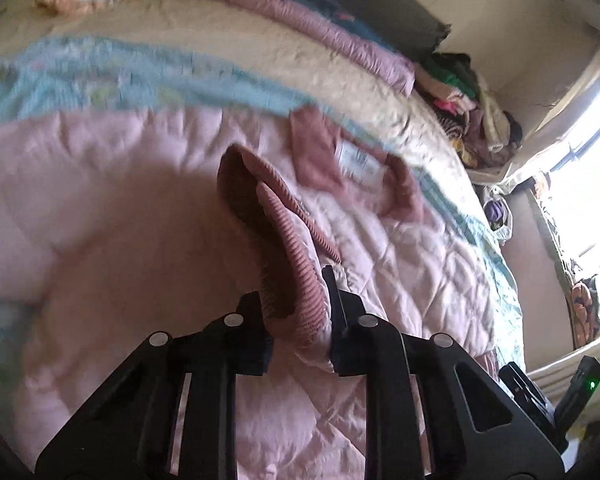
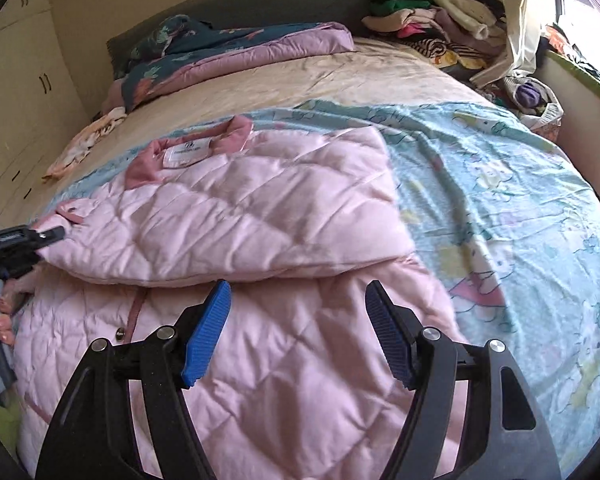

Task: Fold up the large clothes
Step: 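Grasp the folded sleeve's ribbed cuff with the left gripper, straighten it, release, then move the left gripper to the cuff of the other outstretched sleeve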

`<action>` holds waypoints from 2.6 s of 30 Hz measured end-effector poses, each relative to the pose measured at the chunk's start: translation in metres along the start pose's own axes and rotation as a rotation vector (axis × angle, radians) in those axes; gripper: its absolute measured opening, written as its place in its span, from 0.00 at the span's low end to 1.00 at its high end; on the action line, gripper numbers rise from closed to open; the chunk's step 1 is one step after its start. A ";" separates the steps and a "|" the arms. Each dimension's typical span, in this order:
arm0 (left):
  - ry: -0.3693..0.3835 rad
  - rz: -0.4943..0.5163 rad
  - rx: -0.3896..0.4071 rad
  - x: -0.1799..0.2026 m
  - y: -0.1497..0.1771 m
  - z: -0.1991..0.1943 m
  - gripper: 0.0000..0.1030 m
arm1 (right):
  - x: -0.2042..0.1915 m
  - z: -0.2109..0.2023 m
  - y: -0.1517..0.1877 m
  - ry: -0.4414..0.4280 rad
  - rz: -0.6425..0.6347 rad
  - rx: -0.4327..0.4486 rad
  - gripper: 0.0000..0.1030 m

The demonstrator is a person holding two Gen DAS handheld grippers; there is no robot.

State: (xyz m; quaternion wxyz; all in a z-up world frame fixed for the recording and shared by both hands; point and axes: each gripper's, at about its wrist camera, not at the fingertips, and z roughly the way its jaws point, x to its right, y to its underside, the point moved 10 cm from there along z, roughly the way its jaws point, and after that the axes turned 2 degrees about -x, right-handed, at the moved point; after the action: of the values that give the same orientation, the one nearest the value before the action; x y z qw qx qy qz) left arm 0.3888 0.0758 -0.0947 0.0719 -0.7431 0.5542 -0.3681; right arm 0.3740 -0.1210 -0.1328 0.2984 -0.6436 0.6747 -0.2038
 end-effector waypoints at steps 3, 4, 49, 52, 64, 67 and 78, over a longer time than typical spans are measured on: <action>-0.009 0.031 0.029 -0.002 -0.008 -0.013 0.12 | 0.000 0.002 -0.011 0.005 -0.005 0.009 0.67; -0.021 0.035 0.019 -0.006 -0.006 -0.012 0.12 | -0.002 0.003 -0.014 0.002 -0.007 0.010 0.67; -0.248 0.002 0.064 -0.058 0.020 -0.078 0.91 | -0.079 -0.021 -0.011 -0.145 -0.014 0.005 0.96; -0.279 -0.002 0.085 -0.067 0.019 -0.093 0.91 | -0.093 -0.028 -0.013 -0.149 -0.036 0.015 0.96; -0.299 -0.082 0.100 -0.107 0.028 -0.123 0.91 | -0.158 -0.044 -0.013 -0.194 -0.134 0.033 0.96; -0.302 -0.101 0.106 -0.117 0.030 -0.129 0.91 | -0.174 -0.046 -0.013 -0.205 -0.157 0.035 0.96; -0.329 -0.158 0.116 -0.153 0.038 -0.147 0.91 | -0.232 -0.049 -0.009 -0.251 -0.231 0.030 0.96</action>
State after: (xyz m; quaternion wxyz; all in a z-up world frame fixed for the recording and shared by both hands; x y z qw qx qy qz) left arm 0.2502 0.2401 -0.0805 0.1754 -0.8291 0.4526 -0.2773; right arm 0.3468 0.1029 -0.0580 0.3647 -0.7327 0.5504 -0.1649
